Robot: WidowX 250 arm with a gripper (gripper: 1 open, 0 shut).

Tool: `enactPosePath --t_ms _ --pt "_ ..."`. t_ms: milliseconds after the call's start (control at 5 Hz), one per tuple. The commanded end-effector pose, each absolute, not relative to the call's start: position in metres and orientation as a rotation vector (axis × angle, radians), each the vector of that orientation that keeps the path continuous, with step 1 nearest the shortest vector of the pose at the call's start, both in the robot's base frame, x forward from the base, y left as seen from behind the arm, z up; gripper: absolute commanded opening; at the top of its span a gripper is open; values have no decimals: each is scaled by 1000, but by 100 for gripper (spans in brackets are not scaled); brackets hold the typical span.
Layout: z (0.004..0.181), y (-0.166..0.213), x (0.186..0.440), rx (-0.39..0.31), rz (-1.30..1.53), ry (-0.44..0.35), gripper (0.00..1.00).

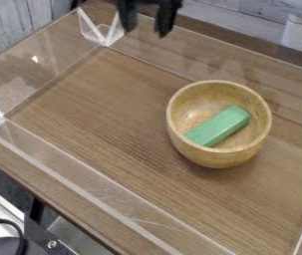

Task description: Put the green block in the brown bowl

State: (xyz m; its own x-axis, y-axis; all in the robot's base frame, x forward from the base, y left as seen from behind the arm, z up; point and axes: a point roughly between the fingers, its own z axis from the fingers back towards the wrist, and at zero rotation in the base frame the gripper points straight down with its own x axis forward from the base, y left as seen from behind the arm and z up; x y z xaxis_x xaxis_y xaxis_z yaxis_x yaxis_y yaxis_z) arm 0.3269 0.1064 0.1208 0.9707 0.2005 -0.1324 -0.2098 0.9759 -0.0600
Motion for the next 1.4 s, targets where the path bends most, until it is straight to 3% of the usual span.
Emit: enactPosePath --t_ms 0,200,600,1000,1200 --pt "149 122 301 -81 191 72 100" --pt "148 149 286 -63 239 60 100" --pt "148 158 285 -29 221 62 100" --pt "151 104 301 -8 114 82 100" --pt "144 127 297 15 245 84 100"
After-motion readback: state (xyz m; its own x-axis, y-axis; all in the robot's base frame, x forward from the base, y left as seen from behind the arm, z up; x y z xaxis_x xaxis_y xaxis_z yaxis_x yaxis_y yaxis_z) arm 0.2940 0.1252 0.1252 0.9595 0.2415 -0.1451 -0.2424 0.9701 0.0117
